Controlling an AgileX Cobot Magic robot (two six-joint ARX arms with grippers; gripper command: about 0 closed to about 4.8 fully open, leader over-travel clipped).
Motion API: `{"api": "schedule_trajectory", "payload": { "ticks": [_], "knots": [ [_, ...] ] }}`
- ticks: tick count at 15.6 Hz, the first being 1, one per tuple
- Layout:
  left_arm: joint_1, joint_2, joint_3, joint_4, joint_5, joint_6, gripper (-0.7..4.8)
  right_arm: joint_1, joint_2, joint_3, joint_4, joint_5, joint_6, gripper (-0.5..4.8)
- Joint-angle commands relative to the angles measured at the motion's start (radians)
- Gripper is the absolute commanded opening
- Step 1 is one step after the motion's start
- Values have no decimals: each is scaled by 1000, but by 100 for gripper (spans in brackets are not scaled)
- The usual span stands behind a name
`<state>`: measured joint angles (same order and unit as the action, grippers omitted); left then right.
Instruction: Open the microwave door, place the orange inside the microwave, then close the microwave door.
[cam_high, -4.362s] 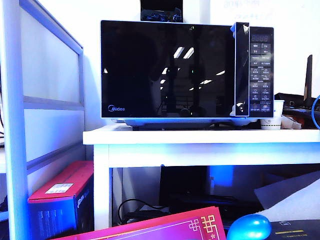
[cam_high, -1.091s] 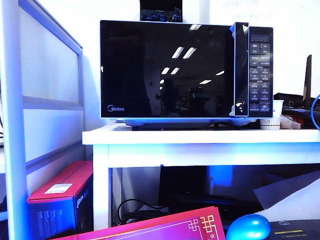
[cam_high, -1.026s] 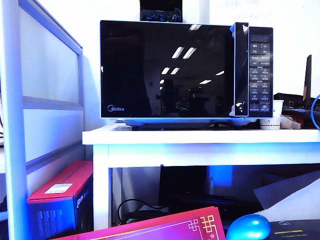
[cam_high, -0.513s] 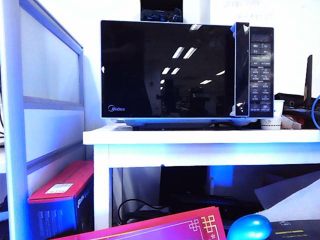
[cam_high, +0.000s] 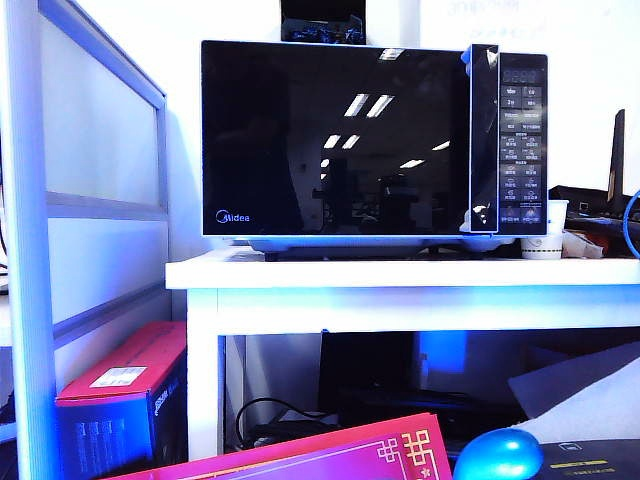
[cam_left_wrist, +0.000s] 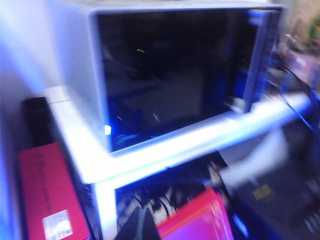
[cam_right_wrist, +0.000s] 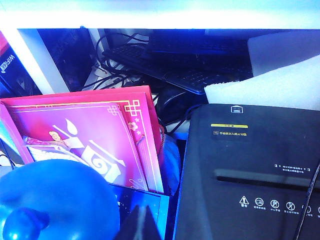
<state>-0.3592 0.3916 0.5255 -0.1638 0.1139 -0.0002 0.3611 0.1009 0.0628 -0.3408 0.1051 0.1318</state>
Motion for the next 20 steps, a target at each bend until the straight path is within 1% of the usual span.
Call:
{"api": "schedule_trajectory", "payload": {
  "ticks": [1, 3, 4, 6, 7, 8, 9, 11, 14, 20],
  "knots": [
    [61, -126, -179, 139, 3, -104, -5, 0, 0, -4, 7, 1, 3, -1],
    [90, -200, -284, 154, 4, -136, -5, 0, 0, -4, 6, 2, 3, -1],
    [102, -237, -335, 158, 1, -135, -5, 1, 0, -4, 7, 1, 3, -1],
    [121, -309, -444, 206, -5, -130, -5, 0, 0, -4, 7, 2, 3, -1],
    [126, -334, -484, 206, -5, -128, -5, 0, 0, -4, 7, 2, 3, -1],
    [131, -360, -518, 175, -5, -99, -5, 0, 0, -4, 7, 2, 3, -1],
    [136, -374, -519, 142, -18, -58, -5, 0, 0, -4, 6, 2, 3, -1],
    [138, -392, -519, 127, -31, -34, -5, 0, 0, -4, 7, 2, 3, -1],
    [138, -392, -519, 90, -30, -34, -5, 0, 0, -4, 7, 2, 3, -1],
    [138, -392, -519, 90, -26, -34, -5, 0, 0, -4, 7, 1, 3, -1]
  ]
}}
